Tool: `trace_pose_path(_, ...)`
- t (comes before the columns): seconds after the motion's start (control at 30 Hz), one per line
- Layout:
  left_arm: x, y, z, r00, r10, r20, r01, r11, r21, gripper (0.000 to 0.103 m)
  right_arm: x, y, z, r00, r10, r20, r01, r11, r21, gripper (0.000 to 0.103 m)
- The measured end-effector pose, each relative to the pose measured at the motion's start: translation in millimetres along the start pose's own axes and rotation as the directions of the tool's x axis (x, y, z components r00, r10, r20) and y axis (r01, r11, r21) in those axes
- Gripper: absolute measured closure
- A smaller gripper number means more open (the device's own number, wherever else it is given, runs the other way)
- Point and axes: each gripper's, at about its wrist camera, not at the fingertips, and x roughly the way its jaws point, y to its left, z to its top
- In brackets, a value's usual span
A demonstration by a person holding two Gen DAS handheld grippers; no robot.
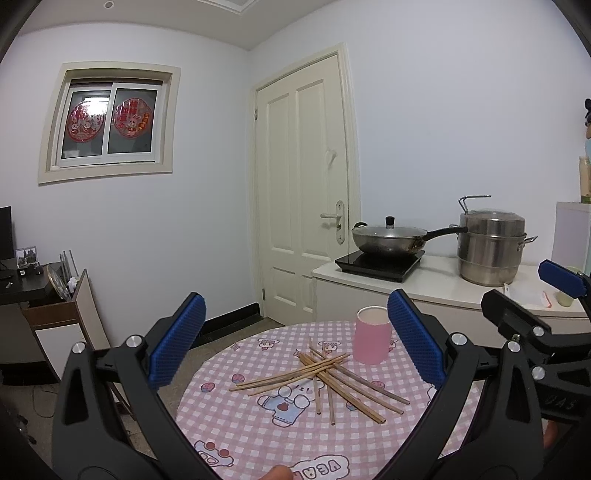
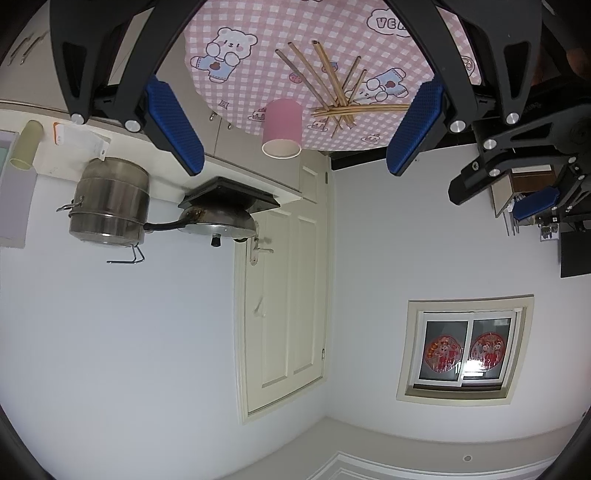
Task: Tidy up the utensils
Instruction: 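Lower the right gripper onto the wooden chopsticks and close on several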
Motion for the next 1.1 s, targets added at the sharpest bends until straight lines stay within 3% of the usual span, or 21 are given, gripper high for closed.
trace_pose_path(0.3, 23.3, 8.9, -10.2, 0.998, 0.02, -0.066, -0.022, 1.0, -0.021, 0.006, 18.2, -5.0, -10.6, 0.999, 0.022, -0.04, -0.021, 1.0, 0.022, 0.008)
trace_pose_path(0.5, 61.5, 26.1, -32.7, 0.98, 0.035, -0.198, -0.042, 0.999, -0.035, 0.006, 49.7, -9.3, -25.6, 0.991, 0.042, -0.126, -0.04, 0.999, 0.02, 0.008)
trace_pose_path(0.77, 122.5, 45.5, -79.3, 0.927, 0.031, -0.375, -0.054, 0.997, -0.049, 0.007, 111.6, -13.6, -60.3, 0.965, -0.019, -0.262, 0.015, 1.0, -0.02, 0.007)
trace_pose_path(0.87, 144.8, 47.1, -95.6, 0.897, -0.006, -0.442, -0.023, 0.998, -0.062, 0.021, 136.2, -12.8, -73.8, 0.949, -0.016, -0.316, 0.005, 0.999, -0.036, 0.007)
trace_pose_path(1.0, 171.8, 44.5, -115.8, 0.854, -0.082, -0.513, 0.033, 0.994, -0.103, 0.029, 170.0, -14.8, -92.4, 0.924, -0.006, -0.384, -0.017, 0.998, -0.057, 0.009)
trace_pose_path(1.1, 192.3, 38.6, -128.7, 0.83, -0.109, -0.547, 0.057, 0.992, -0.111, 0.035, 191.5, -15.6, -104.6, 0.902, 0.012, -0.431, -0.04, 0.998, -0.057, 0.02)
